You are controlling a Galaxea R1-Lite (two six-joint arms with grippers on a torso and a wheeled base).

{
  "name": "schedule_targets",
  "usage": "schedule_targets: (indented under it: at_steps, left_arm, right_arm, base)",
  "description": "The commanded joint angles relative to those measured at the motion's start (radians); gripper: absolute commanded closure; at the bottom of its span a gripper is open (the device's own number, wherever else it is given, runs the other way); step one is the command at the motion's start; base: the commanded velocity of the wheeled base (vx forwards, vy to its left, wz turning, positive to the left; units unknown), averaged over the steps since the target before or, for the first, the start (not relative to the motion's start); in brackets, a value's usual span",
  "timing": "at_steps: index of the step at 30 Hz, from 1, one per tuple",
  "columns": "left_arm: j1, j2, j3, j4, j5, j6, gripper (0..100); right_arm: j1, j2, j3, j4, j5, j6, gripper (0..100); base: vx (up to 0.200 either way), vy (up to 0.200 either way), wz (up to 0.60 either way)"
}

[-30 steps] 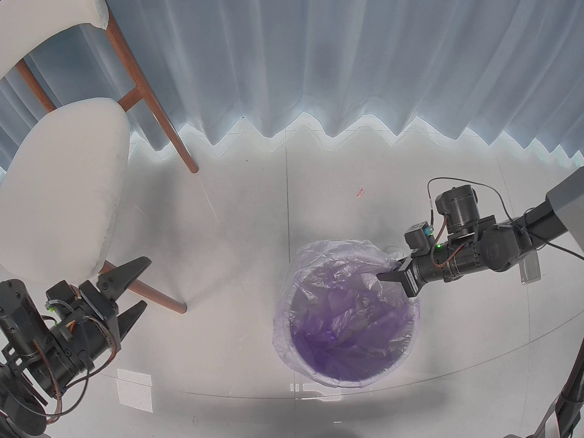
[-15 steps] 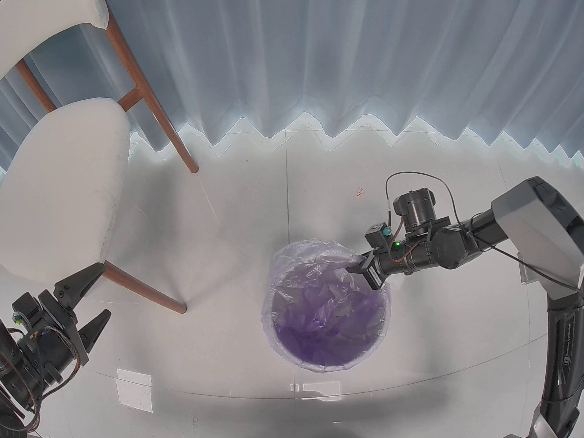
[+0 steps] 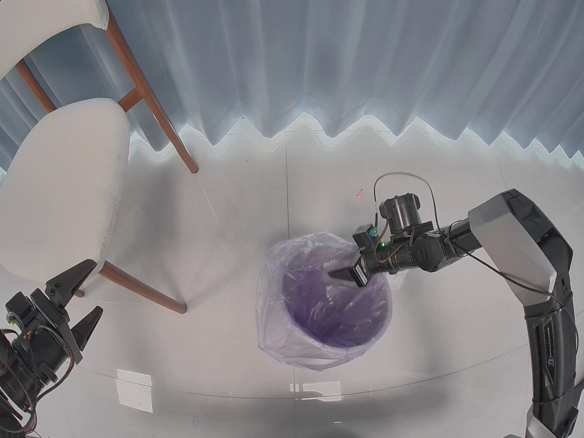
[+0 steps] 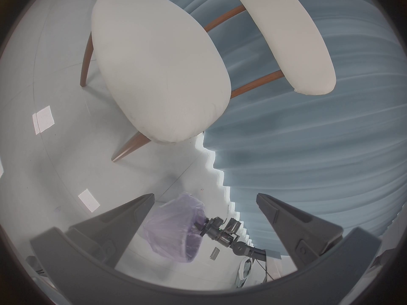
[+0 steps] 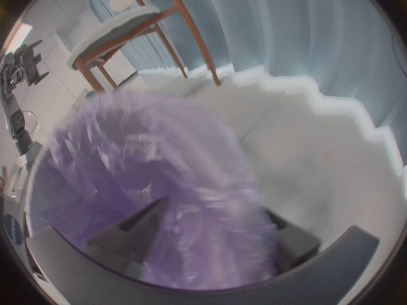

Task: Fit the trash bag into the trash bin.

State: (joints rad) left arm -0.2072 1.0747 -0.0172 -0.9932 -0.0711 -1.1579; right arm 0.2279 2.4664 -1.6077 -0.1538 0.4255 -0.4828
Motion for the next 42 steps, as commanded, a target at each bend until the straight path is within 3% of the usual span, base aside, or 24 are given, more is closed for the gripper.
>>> schedule_targets:
  at_steps: [1, 17, 25, 29, 31, 33, 34, 35, 36, 38, 39, 40, 42]
  left_arm:
    - [0.002, -0.001, 0.017, -0.001, -0.003, 0.000, 0]
    - [-0.004, -0.001, 0.017, -0.001, -0.001, 0.001, 0]
    - [-0.011, -0.002, 0.017, 0.010, -0.003, 0.006, 0]
    - [-0.014, -0.002, 0.017, 0.010, -0.006, 0.006, 0]
    - [-0.017, -0.002, 0.017, 0.010, -0.007, 0.006, 0]
    - [-0.018, -0.002, 0.017, 0.010, -0.009, 0.006, 0]
    - [-0.018, -0.002, 0.017, 0.010, -0.009, 0.006, 0]
    - [-0.018, -0.004, 0.017, 0.010, -0.010, 0.006, 0]
    - [-0.018, -0.004, 0.017, 0.010, -0.010, 0.006, 0]
    - [-0.018, -0.007, 0.017, 0.010, -0.010, 0.006, 0]
    - [-0.018, -0.007, 0.017, 0.010, -0.010, 0.006, 0]
    - [-0.018, -0.007, 0.017, 0.010, -0.010, 0.004, 0]
    - [-0.017, -0.005, 0.017, 0.010, -0.010, 0.004, 0]
  right_arm:
    - [-0.001, -0.052, 0.008, 0.008, 0.029, 0.024, 0]
    - [-0.005, -0.311, 0.235, -0.001, 0.047, 0.032, 0]
    - [0.016, -0.399, 0.347, -0.012, 0.065, 0.075, 0]
    - [0.039, -0.491, 0.460, 0.017, 0.030, 0.131, 0]
    - [0.062, -0.529, 0.529, 0.033, -0.022, 0.202, 0]
    - [0.117, -0.577, 0.641, 0.034, -0.171, 0.383, 0]
    - [0.117, -0.577, 0.641, 0.034, -0.171, 0.383, 0]
    - [0.197, -0.583, 0.692, 0.028, -0.306, 0.596, 0]
    - [0.205, -0.583, 0.695, 0.028, -0.315, 0.613, 0]
    - [0.335, -0.549, 0.693, 0.030, -0.461, 0.972, 0]
    - [0.335, -0.549, 0.693, 0.030, -0.461, 0.972, 0]
    - [0.409, -0.486, 0.670, 0.030, -0.541, 1.184, 0]
    - [0.449, -0.420, 0.638, 0.036, -0.611, 1.340, 0]
  base:
    - [0.000, 0.000, 0.00]
    - [0.000, 0.000, 0.00]
    - [0.000, 0.000, 0.00]
    - [0.000, 0.000, 0.00]
    - [0.000, 0.000, 0.00]
    - [0.000, 0.000, 0.00]
    - [0.000, 0.000, 0.00]
    - [0.000, 0.000, 0.00]
    - [0.000, 0.000, 0.00]
    - [0.000, 0.000, 0.00]
    - [0.000, 0.000, 0.00]
    - [0.000, 0.000, 0.00]
    - [0.000, 0.000, 0.00]
